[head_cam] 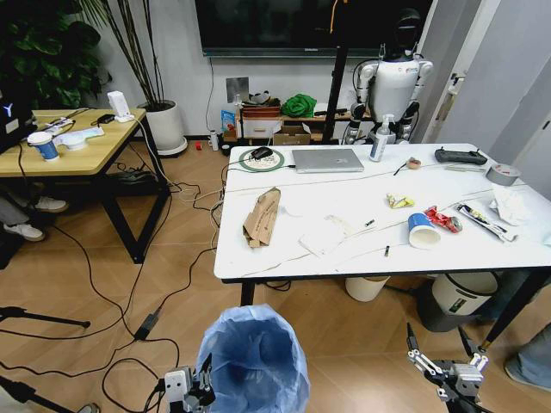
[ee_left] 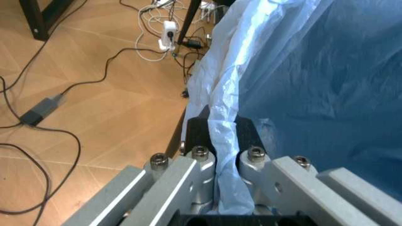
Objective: Pick up the trash bin and place the trash from the table into it.
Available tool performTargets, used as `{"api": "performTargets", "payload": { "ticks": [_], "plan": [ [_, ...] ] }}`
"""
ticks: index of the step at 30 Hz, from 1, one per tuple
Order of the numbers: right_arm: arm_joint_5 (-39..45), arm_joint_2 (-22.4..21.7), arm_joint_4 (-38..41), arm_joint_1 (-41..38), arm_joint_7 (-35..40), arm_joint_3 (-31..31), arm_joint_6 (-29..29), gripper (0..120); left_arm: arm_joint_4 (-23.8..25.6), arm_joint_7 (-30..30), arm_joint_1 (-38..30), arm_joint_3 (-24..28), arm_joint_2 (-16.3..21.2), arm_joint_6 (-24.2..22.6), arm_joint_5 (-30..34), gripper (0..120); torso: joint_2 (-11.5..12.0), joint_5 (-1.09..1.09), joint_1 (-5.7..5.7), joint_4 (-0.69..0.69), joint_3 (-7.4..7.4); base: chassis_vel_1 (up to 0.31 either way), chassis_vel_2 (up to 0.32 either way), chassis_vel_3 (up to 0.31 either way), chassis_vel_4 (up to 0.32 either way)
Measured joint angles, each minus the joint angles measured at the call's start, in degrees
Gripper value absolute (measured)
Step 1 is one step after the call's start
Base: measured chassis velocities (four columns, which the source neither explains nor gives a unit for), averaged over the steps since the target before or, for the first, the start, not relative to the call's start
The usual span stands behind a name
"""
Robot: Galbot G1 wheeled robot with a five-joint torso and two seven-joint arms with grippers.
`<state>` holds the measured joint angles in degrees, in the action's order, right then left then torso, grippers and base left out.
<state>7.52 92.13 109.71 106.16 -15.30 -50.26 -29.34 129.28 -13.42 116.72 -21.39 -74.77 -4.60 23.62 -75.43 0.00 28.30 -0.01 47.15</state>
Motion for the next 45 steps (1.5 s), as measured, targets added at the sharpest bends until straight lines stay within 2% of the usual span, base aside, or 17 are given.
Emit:
{"api": "performTargets", "payload": {
  "ticks": [11,18,25,35,37,39,41,43,45],
  "plan": [
    [1.39,-0.01,2.29,0.63,-0.05,2.41,2.34,100,0.71,-1.78,-0.43,-1.92,0.7,-0.62,0.49,0,0.09,0.0,-0.04,0.01,-0.03,0.0,0.0,0.0,0.0],
    [2.85,-1.04,11.0,2.04,2.52,7.77,9.4,100,2.53,0.61,-1.6,-4.31,3.55,-4.18,3.74,0,0.31,-0.01,-0.14,0.0,-0.15,0.0,0.0,0.0,0.0],
    [4.96,-8.42,17.04,-0.88,6.39,12.12,17.5,100,4.39,1.61,0.16,-7.21,3.87,-5.84,5.73,0,0.48,0.0,-0.21,0.0,-0.25,0.0,0.0,0.0,0.0],
    [11.78,-15.5,15.8,-4.45,9.58,13.34,19.92,100,5.17,2.36,1.68,-9.86,2.47,-6.63,6.24,0,0.61,0.02,-0.28,-0.01,-0.32,0.0,0.0,0.0,0.0],
    [16.45,-18.07,16.13,-5.73,11.79,13.0,21.56,100,5.24,2.75,1.95,-10.37,1.66,-6.62,5.94,0,0.64,0.03,-0.29,-0.01,-0.34,0.0,0.0,0.0,0.0],
    [21.48,-23.58,16.98,-7.61,14.97,12.22,23.99,100,5.38,3.04,2.18,-10.9,1.19,-6.59,5.65,0,0.66,0.03,-0.3,-0.01,-0.35,0.0,0.0,0.0,0.0],
    [21.97,-24.3,17.07,-7.77,15.29,12.11,24.2,100,5.42,3.09,2.19,-11.01,1.14,-6.58,5.61,0,0.66,0.03,-0.3,-0.01,-0.35,0.0,0.0,0.0,0.0],
    [25.67,-30.97,18.05,-8.81,17.41,10.98,25.87,100,5.67,3.17,2.16,-11.44,0.91,-6.57,5.49,0,0.68,0.03,-0.31,0.01,-0.36,0.0,0.0,0.0,0.0],
    [32.54,-41.05,20.06,-10.59,20.34,8.0,28.47,100,6.03,3.21,1.6,-11.93,0.6,-6.56,5.47,0,0.7,0.01,-0.32,-0.01,-0.37,0.0,0.0,0.0,0.0]
  ]
}}
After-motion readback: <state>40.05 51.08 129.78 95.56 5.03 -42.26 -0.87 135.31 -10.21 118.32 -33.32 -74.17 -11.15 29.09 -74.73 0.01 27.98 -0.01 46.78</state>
